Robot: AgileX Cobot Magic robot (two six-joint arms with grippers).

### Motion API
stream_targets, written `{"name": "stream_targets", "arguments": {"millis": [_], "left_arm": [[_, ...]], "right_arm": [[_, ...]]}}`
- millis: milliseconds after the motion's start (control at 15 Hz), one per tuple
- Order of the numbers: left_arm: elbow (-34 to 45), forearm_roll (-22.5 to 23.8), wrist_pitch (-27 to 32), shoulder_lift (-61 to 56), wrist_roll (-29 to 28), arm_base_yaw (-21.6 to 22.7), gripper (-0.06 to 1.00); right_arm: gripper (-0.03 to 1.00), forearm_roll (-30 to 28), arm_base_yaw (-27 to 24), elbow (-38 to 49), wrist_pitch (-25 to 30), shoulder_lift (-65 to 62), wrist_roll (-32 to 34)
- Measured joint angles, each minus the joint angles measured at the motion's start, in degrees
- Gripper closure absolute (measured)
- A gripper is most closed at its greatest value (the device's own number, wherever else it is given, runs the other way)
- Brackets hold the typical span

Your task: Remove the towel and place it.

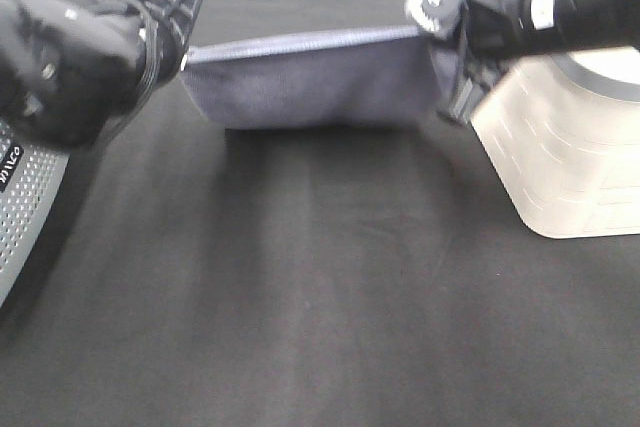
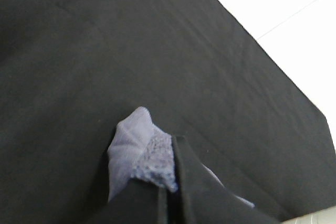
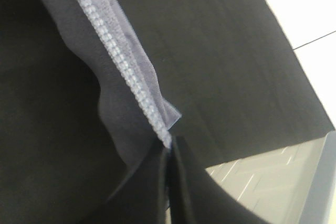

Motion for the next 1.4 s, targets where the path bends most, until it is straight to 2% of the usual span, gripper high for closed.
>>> {"name": "stream_targets", "arguments": {"millis": [200,333,600,733,933,1067,1200,1267,1400], "left_arm": [[5.16,-0.17,0.17,-4.13,0.00,-0.63,0.94],[8.54,-2.12,0.46,-4.93,0.00,-0.63,0.94],[12.61,-5.39,-4.13,-5.04,0.00,-0.63,0.94],[13.41,-7.79,-5.39,-5.04,0.00,-0.63,0.94],[13.69,-11.75,-7.85,-5.04,0.00,-0.63,0.94],[13.81,-12.20,-9.28,-5.04,0.00,-0.57,0.93],[14.27,-13.24,-8.82,-5.04,0.06,-0.11,0.82],[14.44,-13.46,-8.59,-5.04,0.11,0.40,0.71],[14.50,-13.01,-9.97,-5.04,0.17,0.46,0.39]], "right_arm": [[0.95,-0.63,2.01,3.21,-1.03,-3.44,-0.17],[0.95,-2.23,4.47,4.87,-1.03,-3.21,-1.83],[0.95,-3.44,4.98,10.08,-2.46,-1.55,-5.84],[0.95,-3.50,4.98,12.15,-4.87,-1.55,-6.36],[0.95,-3.61,4.98,15.01,-5.61,-0.86,-6.82],[0.95,-3.61,4.98,15.81,-5.73,0.06,-6.82],[0.85,-3.50,4.58,15.99,-4.41,0.17,-6.82],[0.71,-3.50,4.30,16.16,-3.95,0.17,-6.82],[0.38,-3.50,4.30,16.16,-3.95,0.17,-6.82]]}}
